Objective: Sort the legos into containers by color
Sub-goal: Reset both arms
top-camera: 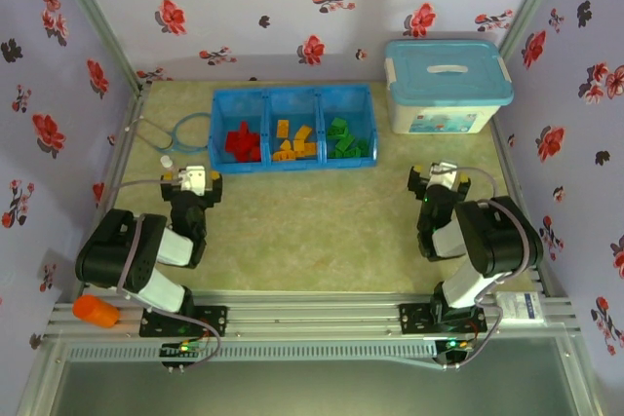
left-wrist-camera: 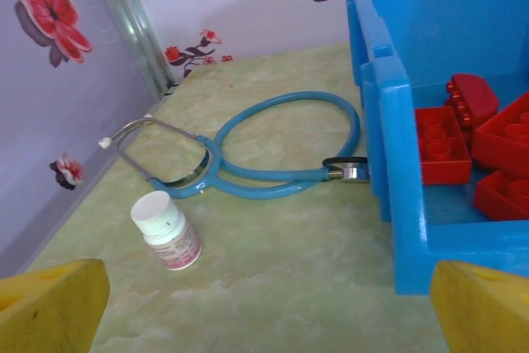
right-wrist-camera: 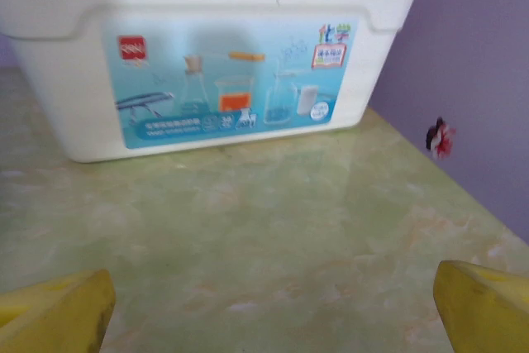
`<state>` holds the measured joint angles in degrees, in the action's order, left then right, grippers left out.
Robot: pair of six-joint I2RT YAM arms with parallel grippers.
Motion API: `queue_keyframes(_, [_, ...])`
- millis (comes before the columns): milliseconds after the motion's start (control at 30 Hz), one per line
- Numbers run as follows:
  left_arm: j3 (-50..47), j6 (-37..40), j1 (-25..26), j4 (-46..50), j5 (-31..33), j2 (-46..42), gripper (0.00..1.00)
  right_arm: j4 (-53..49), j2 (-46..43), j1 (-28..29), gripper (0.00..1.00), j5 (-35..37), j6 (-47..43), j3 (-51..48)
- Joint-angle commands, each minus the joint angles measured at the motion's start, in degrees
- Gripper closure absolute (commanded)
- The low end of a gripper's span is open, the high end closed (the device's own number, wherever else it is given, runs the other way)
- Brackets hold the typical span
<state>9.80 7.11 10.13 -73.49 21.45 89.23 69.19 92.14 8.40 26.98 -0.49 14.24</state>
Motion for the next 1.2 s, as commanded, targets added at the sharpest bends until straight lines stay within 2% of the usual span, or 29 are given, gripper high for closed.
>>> queue_keyframes(0, [5.5, -3.2, -3.4, 7.7, -4.9, 0.6, 0.0, -20.8, -3.6, -5.5, 0.01, -6.5, 7.4, 8.4])
queue_keyframes(33, [8.9, -5.2, -5.2, 15.1, -6.6, -0.7, 0.0, -16.9, -2.6, -7.0, 0.01, -9.8, 7.8, 7.1])
queue_keyframes(67, [11.8, -6.4, -6.6, 19.6, -7.2, -0.2, 0.0, -14.9, -2.0, -6.7, 0.01, -9.2, 7.2, 6.7])
queue_keyframes(133, [12.7, -8.6, -9.7, 22.8, -10.9, -0.8, 0.0, -18.7, -3.2, -6.7, 0.01, -9.1, 7.8, 7.7])
queue_keyframes(233, [12.4, -8.6, -9.8, 21.7, -10.9, -0.6, 0.0, -16.1, -2.3, -6.6, 0.01, -9.0, 7.3, 7.0])
queue_keyframes(1167, [12.4, -8.5, -9.4, 21.9, -10.9, -0.7, 0.0, -16.7, -2.9, -6.6, 0.01, -9.1, 7.3, 6.9])
